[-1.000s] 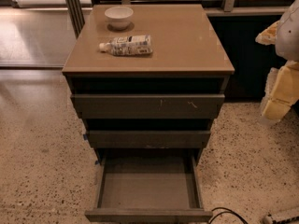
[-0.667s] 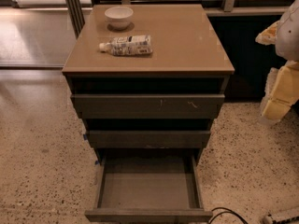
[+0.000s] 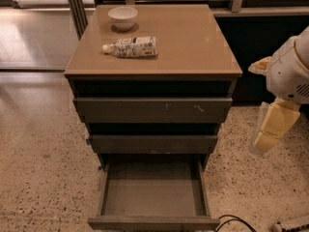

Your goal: Close bottom drawer

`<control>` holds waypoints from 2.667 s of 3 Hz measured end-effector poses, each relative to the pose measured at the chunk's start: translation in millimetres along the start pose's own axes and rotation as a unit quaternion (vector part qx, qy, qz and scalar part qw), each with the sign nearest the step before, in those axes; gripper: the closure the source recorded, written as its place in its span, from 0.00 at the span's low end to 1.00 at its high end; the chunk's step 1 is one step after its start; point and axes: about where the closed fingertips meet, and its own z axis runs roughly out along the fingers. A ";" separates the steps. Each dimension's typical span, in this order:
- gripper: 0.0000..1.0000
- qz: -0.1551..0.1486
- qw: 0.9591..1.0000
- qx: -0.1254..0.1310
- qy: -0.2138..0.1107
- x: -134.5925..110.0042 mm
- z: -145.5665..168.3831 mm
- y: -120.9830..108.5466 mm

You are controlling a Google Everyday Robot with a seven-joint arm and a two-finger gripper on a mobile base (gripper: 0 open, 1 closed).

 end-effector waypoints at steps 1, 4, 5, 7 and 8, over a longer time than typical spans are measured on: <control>0.00 0.009 1.000 -0.016 -0.022 2.9 48.8 18.0; 0.00 0.051 0.996 -0.065 -0.020 27.3 169.4 83.9; 0.00 0.051 0.997 -0.059 -0.016 31.1 176.9 88.8; 0.00 0.092 0.991 -0.098 -0.023 80.4 273.3 128.5; 0.00 0.115 0.986 -0.114 -0.047 96.6 318.7 146.7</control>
Offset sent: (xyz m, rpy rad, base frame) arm -0.0259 0.0366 -0.1760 0.0805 0.1092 -0.0350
